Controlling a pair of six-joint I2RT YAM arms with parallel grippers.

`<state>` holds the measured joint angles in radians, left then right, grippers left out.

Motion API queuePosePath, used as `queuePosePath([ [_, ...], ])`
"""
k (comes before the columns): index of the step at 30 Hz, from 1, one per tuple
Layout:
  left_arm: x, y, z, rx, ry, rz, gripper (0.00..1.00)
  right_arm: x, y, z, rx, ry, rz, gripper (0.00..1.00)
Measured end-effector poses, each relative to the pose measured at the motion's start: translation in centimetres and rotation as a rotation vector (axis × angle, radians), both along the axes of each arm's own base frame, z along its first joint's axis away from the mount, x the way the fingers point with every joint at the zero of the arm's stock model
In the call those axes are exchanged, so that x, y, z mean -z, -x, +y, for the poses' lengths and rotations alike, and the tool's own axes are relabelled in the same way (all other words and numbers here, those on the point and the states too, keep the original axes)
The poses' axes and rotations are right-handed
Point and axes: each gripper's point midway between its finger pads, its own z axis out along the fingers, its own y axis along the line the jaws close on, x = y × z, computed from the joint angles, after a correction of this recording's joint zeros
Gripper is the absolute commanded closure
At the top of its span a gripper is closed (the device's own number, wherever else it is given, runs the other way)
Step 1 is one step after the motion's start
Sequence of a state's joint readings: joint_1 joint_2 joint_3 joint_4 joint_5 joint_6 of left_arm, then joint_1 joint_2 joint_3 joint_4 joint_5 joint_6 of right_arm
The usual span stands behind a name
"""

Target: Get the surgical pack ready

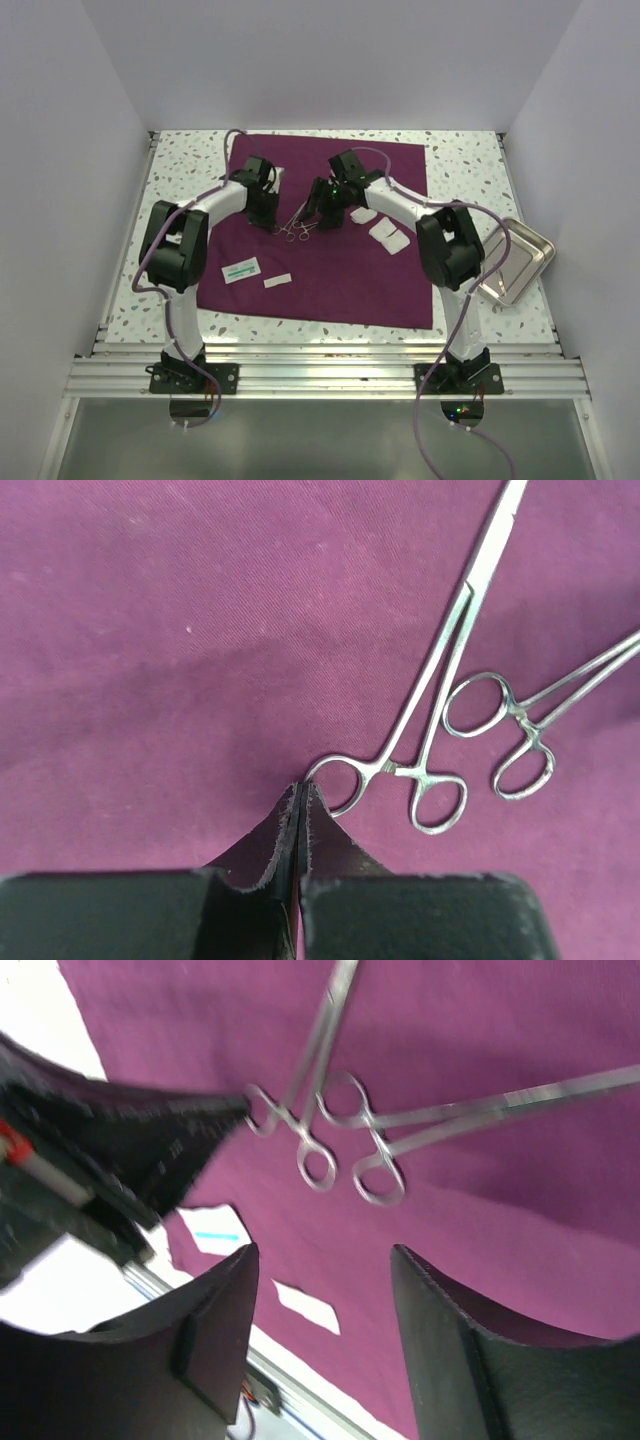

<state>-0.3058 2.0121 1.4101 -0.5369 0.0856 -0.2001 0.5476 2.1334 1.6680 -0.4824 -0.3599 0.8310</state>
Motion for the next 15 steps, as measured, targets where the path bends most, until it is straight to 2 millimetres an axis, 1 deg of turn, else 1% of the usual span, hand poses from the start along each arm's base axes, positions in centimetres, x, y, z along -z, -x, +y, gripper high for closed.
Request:
queuePosePath([
  [3,0.0,0.1,0.0,0.001,0.040,0.019,1.00,0.4,-1.0,0.7,0.022,-0.019,-0.002,0.48],
  [9,0.1,0.1,0.5,-0.013,0.114,0.044,1.00,1.5,-2.7,1.9,0.042,-0.028,0.003,0.53],
  [13,-0.2,0.5,0.6,-0.027,0.141,0.051,1.00,1.4,-3.4,2.4,0.052,-0.042,0.002,0.54],
  [15,-0.5,0.8,0.3,-0.028,0.160,0.057,1.00,1.4,-3.6,2.6,0.059,-0.049,0.001,0.53],
])
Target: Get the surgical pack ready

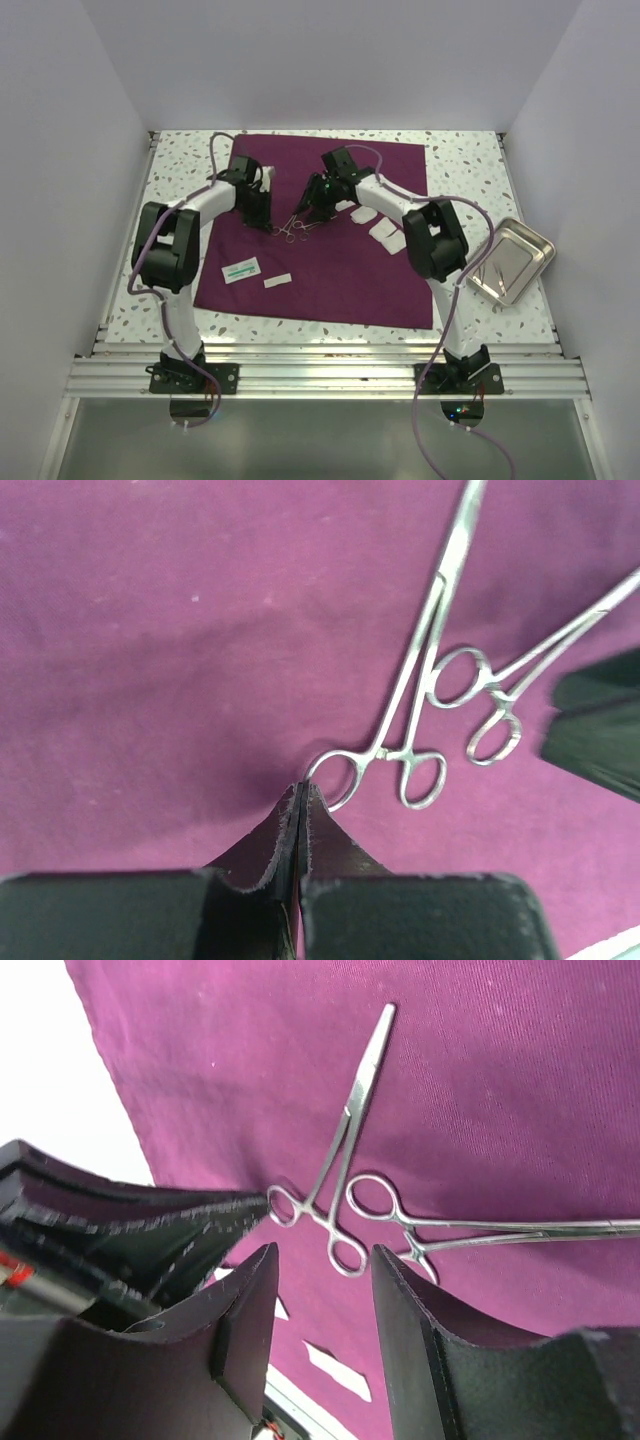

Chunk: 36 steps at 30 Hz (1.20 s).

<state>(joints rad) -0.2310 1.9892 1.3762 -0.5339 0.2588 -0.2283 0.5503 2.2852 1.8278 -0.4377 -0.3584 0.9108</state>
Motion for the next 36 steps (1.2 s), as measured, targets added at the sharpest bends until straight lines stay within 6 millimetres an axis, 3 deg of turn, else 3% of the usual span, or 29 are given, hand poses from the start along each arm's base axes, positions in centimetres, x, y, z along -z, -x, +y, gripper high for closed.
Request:
queuePosePath([
  [9,-1.8,0.2,-1.0,0.001,0.064,-0.012,1.00,0.5,-0.1,1.1,0.008,-0.008,0.022,0.44],
  [15,-3.4,0.1,-1.5,-0.001,0.099,-0.036,1.00,0.1,0.1,2.0,-0.005,-0.012,0.016,0.43],
  [24,-3.2,0.5,-1.4,-0.002,0.098,-0.025,0.97,1.4,0.5,2.4,-0.014,0.013,0.043,0.48],
  [25,-3.1,0.6,-1.3,-0.003,0.095,-0.021,0.93,1.5,0.7,2.2,-0.011,0.024,0.051,0.48],
  [28,-3.1,0.6,-1.3,0.002,0.093,-0.023,0.65,1.7,0.7,1.4,0.000,0.075,0.054,0.52],
  [32,-3.0,0.7,-1.7,0.024,0.063,-0.038,0.57,1.4,1.1,-0.6,0.010,0.154,0.057,0.53],
  [36,-3.2,1.1,-4.3,0.117,0.018,-0.088,0.56,-0.8,1.6,-4.9,0.026,0.233,0.043,0.53],
])
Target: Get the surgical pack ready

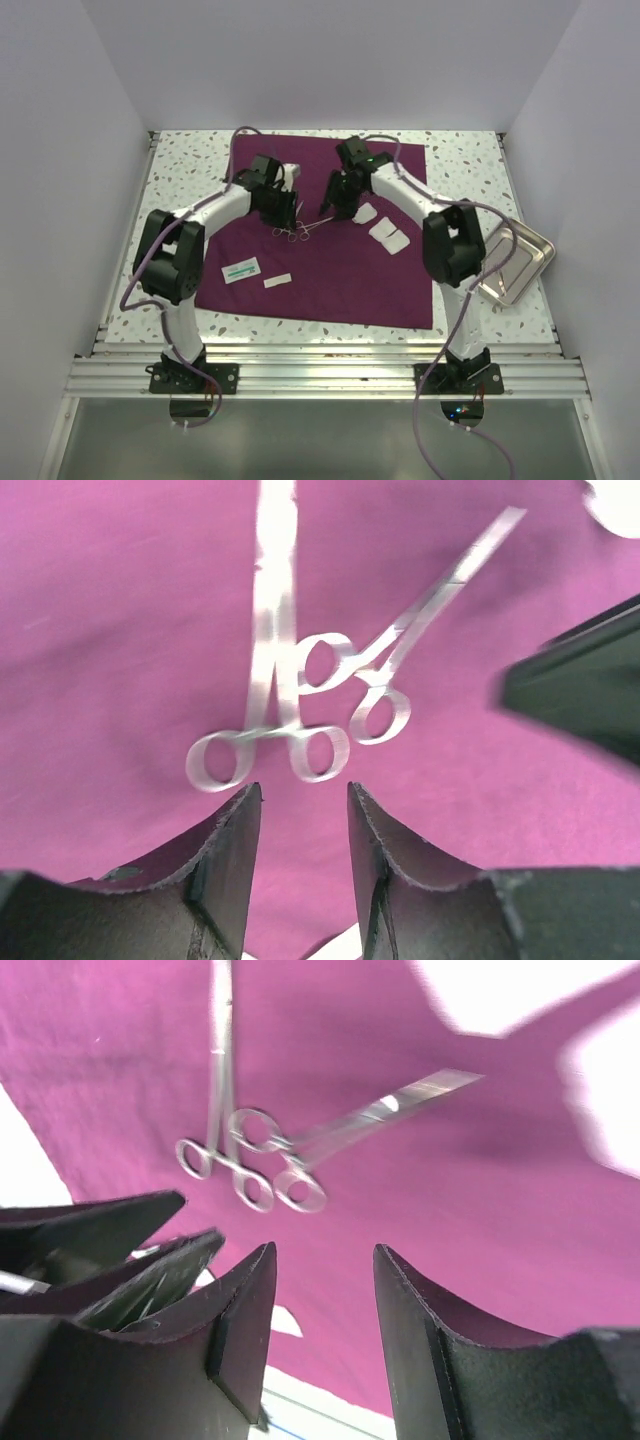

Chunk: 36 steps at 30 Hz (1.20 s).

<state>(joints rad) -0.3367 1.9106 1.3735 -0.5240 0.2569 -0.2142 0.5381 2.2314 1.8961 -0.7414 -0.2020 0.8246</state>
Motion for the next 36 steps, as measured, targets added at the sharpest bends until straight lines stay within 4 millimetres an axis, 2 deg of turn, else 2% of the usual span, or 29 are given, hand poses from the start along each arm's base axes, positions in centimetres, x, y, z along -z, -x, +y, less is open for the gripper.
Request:
queuePosePath([
  [2,-0.2,0.1,-1.6,0.051,-0.012,-0.038,0.56,-1.8,0.0,-3.1,0.028,0.021,-0.015,0.52],
  [7,-1.5,-0.3,-6.2,0.197,0.015,-0.180,0.57,-6.0,0.0,-12.4,0.159,0.052,-0.064,0.52],
  [9,-2.2,-0.7,-7.4,0.248,0.039,-0.225,0.58,-6.7,0.5,-15.1,0.196,0.070,-0.077,0.52],
  [10,-2.6,-1.1,-7.8,0.271,0.048,-0.250,0.59,-6.4,1.5,-16.1,0.197,0.085,-0.062,0.52],
  [12,-3.2,-2.3,-8.9,0.313,0.054,-0.303,0.59,-6.5,2.6,-16.4,0.186,0.091,-0.058,0.51],
  [14,-3.3,-3.4,-9.8,0.346,0.053,-0.349,0.59,-5.5,4.1,-16.4,0.159,0.106,-0.030,0.51],
  [18,-1.8,-3.9,-11.7,0.423,0.032,-0.376,0.61,-3.4,6.4,-16.5,0.119,0.129,0.038,0.52],
  [22,0.3,-3.7,-13.0,0.474,0.012,-0.361,0.61,-3.1,6.8,-17.5,0.123,0.128,0.052,0.51],
  [27,1.9,-3.7,-13.0,0.488,-0.013,-0.344,0.61,-4.3,6.8,-18.7,0.143,0.117,0.015,0.51],
  [36,2.1,-4.5,-12.4,0.472,-0.060,-0.369,0.60,-3.9,8.0,-18.8,0.135,0.098,0.028,0.51],
])
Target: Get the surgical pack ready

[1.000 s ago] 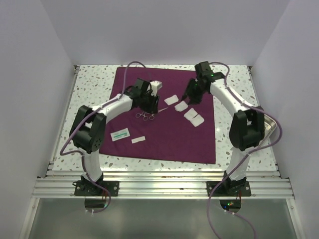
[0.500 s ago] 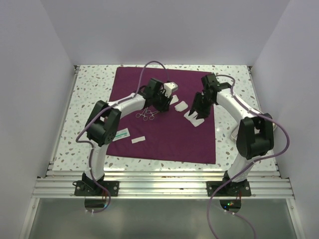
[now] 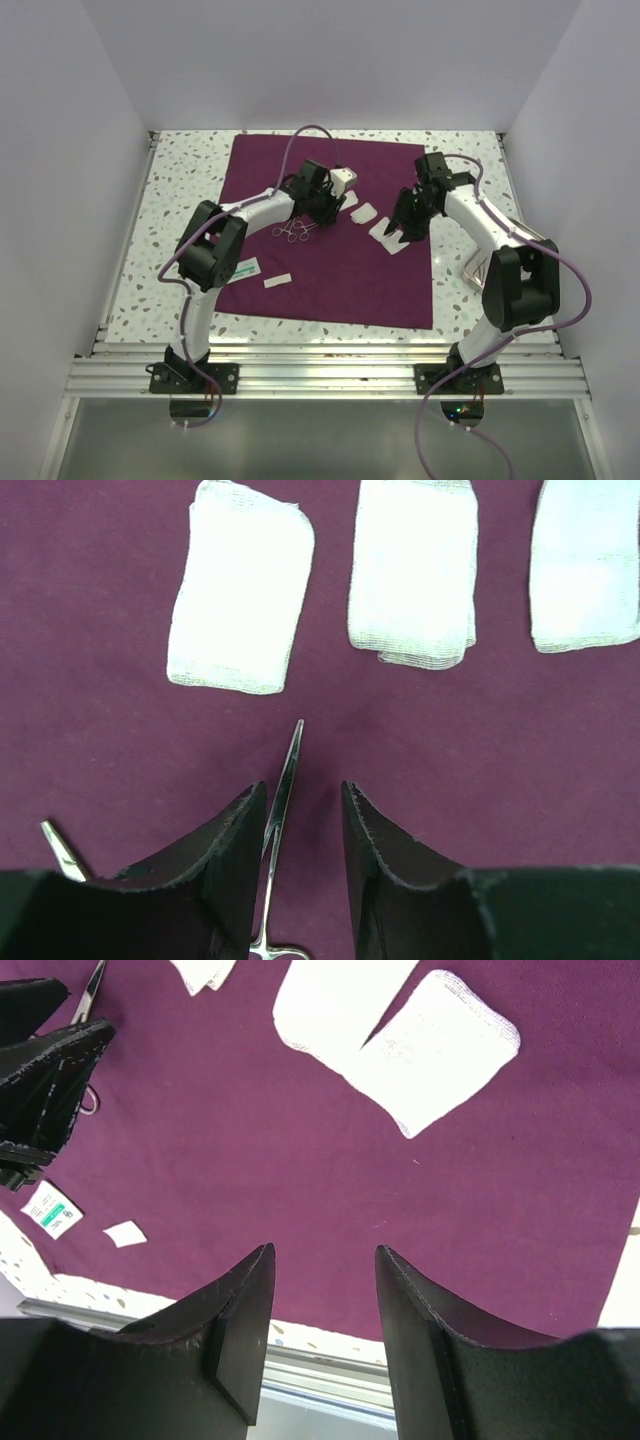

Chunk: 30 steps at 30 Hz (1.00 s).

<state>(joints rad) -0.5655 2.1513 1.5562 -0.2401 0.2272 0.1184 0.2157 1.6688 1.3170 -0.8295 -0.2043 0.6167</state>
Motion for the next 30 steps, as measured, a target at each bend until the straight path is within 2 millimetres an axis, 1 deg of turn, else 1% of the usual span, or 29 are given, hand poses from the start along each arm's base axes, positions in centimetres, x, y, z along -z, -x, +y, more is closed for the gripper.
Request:
queuePosePath([
  [7,0.3,-0.3,0.3,-0.012,-0.021,-0.011,0.61,0.0,0.2,0.1,-0.002,-0.007,-0.003,0.51],
  [10,1.1,-0.4,0.3,-0.012,-0.029,-0.001,0.66,-0.2,0.2,0.2,-0.006,-0.018,-0.010,0.51],
  [11,1.3,-0.6,0.2,-0.009,-0.030,-0.004,0.71,-0.2,0.1,0.3,-0.006,-0.020,-0.011,0.51],
  [12,1.3,-0.7,0.2,-0.009,-0.032,-0.006,0.74,-0.1,0.1,0.4,-0.007,-0.024,-0.013,0.51],
  [13,1.3,-0.8,0.2,-0.009,-0.034,-0.010,0.82,-0.1,0.1,0.4,-0.007,-0.026,-0.016,0.51],
  [15,1.4,-1.1,0.2,-0.011,-0.039,-0.016,0.92,0.1,0.0,0.4,-0.006,-0.029,-0.018,0.51],
  [16,1.4,-1.2,0.3,-0.014,-0.039,-0.017,0.99,0.3,0.1,0.5,-0.006,-0.035,-0.018,0.50],
  [19,1.3,-1.4,0.4,-0.018,-0.032,-0.011,1.00,0.6,0.1,1.2,-0.016,-0.064,-0.019,0.47],
  [22,1.2,-1.5,0.5,-0.030,-0.023,0.016,1.00,0.9,-0.3,2.9,-0.044,-0.102,-0.032,0.43],
  [26,0.8,-1.7,0.6,-0.056,0.019,0.099,1.00,1.3,-0.9,6.8,-0.103,-0.182,-0.059,0.41],
  [30,0.3,-2.1,1.4,-0.098,0.076,0.170,1.00,3.1,-1.1,10.7,-0.156,-0.246,-0.048,0.42],
])
